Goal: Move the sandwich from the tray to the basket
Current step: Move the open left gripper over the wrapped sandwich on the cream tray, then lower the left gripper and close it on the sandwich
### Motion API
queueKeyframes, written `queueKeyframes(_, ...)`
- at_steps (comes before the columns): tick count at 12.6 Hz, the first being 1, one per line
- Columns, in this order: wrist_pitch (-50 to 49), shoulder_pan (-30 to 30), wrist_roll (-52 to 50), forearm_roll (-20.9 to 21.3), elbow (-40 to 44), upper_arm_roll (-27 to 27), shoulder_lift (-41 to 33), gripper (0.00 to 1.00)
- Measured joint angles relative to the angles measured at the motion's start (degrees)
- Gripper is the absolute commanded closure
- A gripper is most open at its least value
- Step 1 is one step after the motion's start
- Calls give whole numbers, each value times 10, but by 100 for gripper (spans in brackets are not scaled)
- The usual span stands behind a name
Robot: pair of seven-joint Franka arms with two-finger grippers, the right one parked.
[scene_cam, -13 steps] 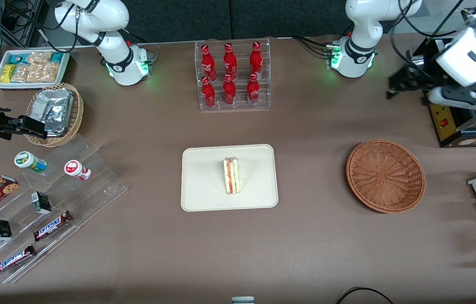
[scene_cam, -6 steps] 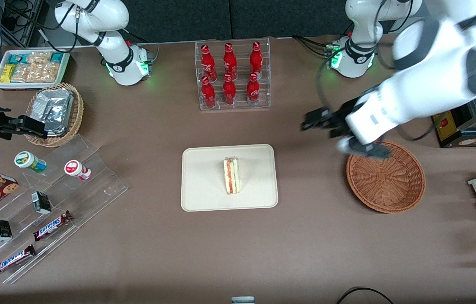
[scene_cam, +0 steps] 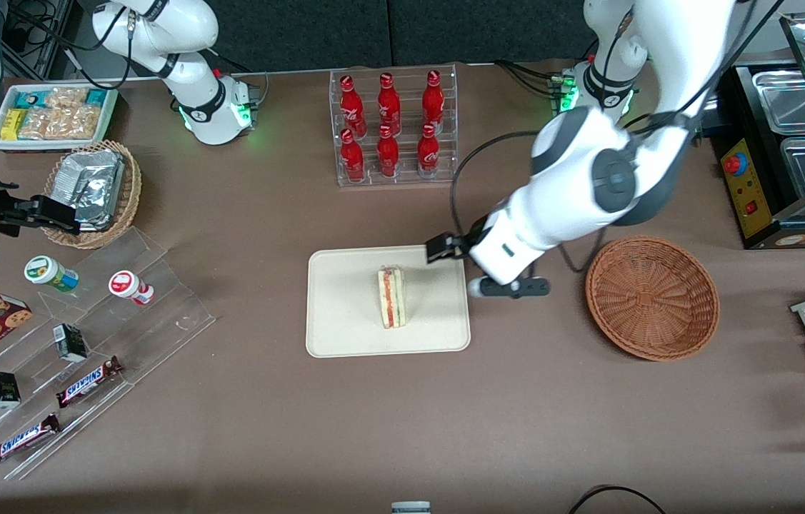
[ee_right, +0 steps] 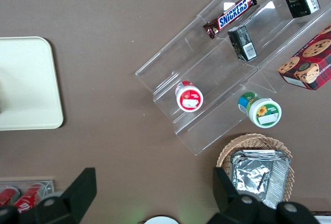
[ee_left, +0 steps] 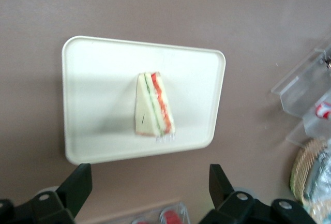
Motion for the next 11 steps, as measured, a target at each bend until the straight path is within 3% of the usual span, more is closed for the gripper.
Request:
queueKeyframes(5,110,-35,-109,112,4,0,83,0)
queueKeyframes(11,137,-89,-164,179,38,2,149,0)
